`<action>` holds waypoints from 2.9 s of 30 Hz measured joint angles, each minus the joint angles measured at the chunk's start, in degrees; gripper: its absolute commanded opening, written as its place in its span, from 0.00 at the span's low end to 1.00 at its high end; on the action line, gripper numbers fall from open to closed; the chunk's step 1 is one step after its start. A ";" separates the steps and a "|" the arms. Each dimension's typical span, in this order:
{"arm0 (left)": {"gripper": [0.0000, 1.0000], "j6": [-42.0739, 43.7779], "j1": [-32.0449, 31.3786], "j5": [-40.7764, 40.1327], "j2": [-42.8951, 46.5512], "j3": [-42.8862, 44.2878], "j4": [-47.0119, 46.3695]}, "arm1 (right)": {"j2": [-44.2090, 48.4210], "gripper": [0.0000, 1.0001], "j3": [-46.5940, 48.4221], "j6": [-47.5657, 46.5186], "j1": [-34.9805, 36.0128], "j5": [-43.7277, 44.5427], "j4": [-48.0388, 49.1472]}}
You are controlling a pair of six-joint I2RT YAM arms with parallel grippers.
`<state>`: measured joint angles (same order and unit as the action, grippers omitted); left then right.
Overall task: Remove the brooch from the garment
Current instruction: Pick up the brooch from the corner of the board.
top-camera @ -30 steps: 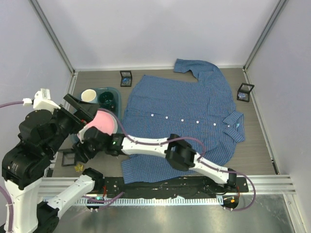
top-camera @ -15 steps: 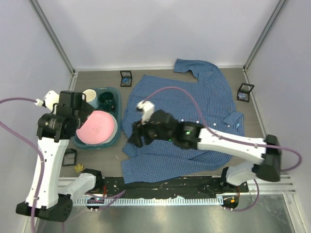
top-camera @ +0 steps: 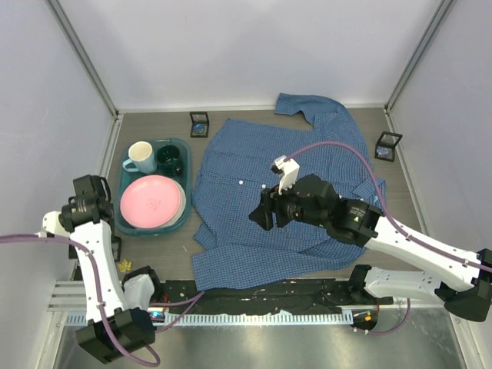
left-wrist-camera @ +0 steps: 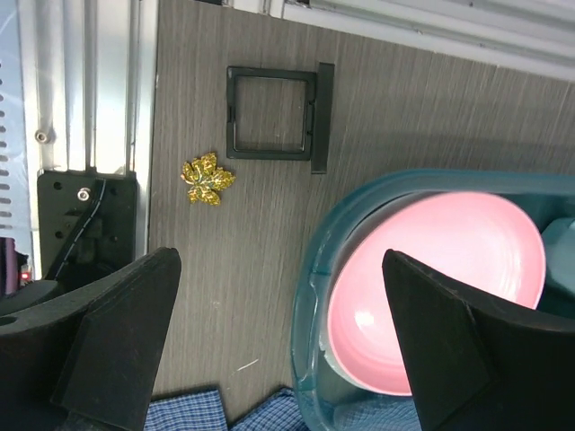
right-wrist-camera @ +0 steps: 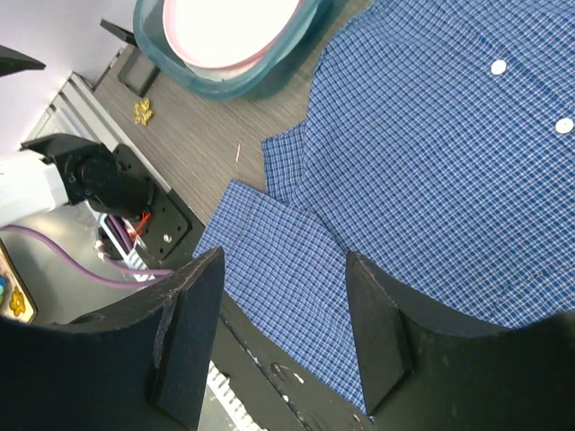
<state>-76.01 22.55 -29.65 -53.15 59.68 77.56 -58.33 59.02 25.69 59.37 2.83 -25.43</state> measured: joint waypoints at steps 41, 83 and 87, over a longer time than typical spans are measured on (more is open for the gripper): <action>0.53 -16.65 5.66 -2.29 -5.79 -14.80 -0.61 | -1.33 0.62 -1.20 -6.08 -2.56 -3.15 -4.68; 0.53 -12.28 5.70 -1.60 -7.41 -29.64 -20.00 | -4.22 0.62 -1.16 -6.32 -4.00 -4.63 -4.98; 0.54 -11.76 5.70 -1.60 -7.61 -29.64 -21.22 | -4.33 0.62 -1.16 -6.21 -4.07 -4.87 -4.98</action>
<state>-87.77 28.25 -31.24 -60.75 30.04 56.34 -62.65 57.87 19.49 55.31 -2.04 -30.41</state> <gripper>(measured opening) 0.538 0.619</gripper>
